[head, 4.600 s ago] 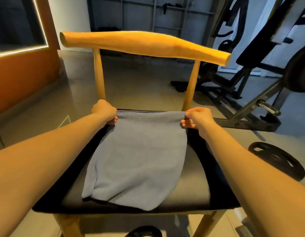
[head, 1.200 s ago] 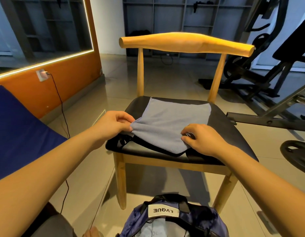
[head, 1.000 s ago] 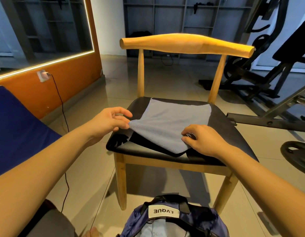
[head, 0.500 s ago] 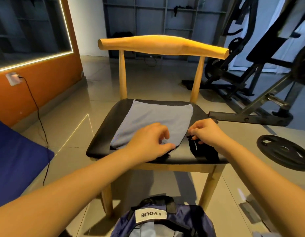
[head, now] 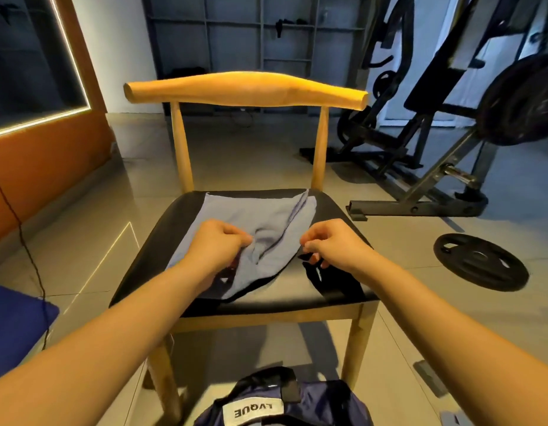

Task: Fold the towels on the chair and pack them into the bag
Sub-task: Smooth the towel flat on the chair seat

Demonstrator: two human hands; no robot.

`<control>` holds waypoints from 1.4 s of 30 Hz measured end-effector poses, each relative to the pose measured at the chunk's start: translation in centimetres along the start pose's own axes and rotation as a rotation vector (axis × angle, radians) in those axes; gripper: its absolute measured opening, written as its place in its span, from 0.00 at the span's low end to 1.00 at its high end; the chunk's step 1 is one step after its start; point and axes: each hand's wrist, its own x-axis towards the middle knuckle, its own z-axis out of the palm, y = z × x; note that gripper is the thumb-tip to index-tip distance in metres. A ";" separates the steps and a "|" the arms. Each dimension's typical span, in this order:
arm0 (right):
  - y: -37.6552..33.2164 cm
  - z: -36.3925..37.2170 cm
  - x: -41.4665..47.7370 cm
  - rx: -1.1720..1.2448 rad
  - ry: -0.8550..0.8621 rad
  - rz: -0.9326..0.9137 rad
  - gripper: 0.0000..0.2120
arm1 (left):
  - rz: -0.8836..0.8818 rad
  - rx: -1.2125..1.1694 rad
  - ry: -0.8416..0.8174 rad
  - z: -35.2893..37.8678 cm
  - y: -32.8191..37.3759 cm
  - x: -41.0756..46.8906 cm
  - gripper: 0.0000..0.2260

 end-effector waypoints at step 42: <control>0.0 -2.5 1.7 -0.308 -0.216 -0.169 0.06 | 0.065 0.202 -0.026 -0.2 -1.0 -0.2 0.11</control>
